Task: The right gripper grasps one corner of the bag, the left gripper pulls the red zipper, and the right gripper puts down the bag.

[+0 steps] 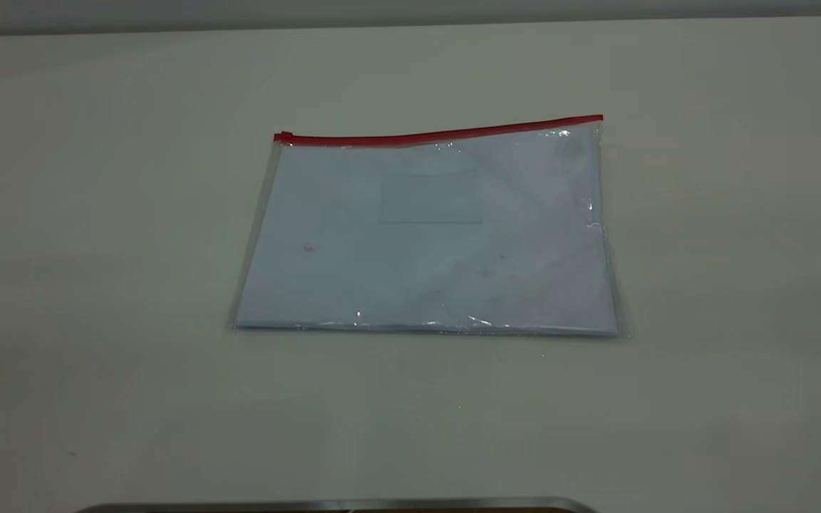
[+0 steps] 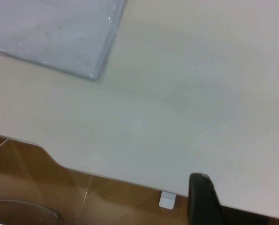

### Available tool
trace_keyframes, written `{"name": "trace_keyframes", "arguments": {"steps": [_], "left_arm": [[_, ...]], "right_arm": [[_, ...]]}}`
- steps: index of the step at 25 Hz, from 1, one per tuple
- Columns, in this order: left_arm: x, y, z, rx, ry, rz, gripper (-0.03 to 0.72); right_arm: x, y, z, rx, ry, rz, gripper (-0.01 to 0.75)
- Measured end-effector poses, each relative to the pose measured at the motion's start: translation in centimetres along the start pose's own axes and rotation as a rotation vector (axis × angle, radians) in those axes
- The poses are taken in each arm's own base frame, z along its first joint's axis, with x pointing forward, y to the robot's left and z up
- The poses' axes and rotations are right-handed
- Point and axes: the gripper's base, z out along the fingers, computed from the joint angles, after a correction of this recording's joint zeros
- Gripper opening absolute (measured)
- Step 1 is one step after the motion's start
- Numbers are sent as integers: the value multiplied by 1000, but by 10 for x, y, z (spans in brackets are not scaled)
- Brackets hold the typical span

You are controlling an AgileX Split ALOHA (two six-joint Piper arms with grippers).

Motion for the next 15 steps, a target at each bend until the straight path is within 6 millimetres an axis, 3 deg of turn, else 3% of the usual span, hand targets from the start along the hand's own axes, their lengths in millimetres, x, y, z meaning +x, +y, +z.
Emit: {"name": "trace_keyframes", "arguments": {"steps": [15], "left_arm": [[1, 0, -1, 2, -16, 4, 411]], "right_arm": [[5, 0, -7, 43, -58, 34, 449]]}}
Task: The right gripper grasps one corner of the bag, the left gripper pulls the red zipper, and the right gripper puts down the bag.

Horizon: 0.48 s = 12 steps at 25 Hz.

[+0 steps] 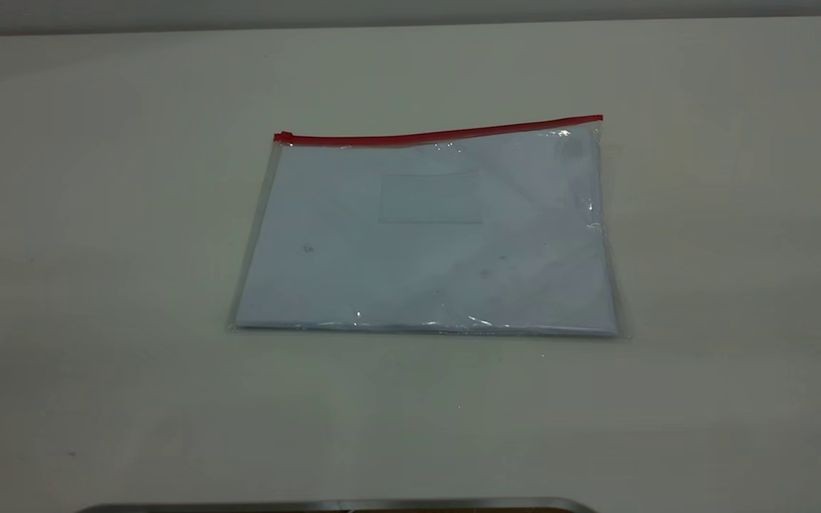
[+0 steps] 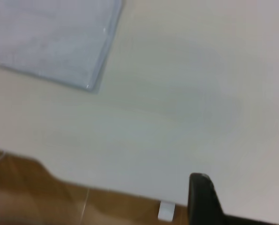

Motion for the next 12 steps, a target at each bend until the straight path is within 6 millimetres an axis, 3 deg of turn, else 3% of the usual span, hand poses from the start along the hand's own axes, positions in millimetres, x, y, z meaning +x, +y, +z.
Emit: {"name": "trace_keyframes", "arguments": {"steps": [5, 12], "left_arm": [[9, 0, -8, 33, -88, 40, 411], [9, 0, -8, 34, -93, 41, 411]], "right_arm": [[17, 3, -21, 104, -178, 56, 449], [19, 4, -22, 77, -189, 42, 449]]}}
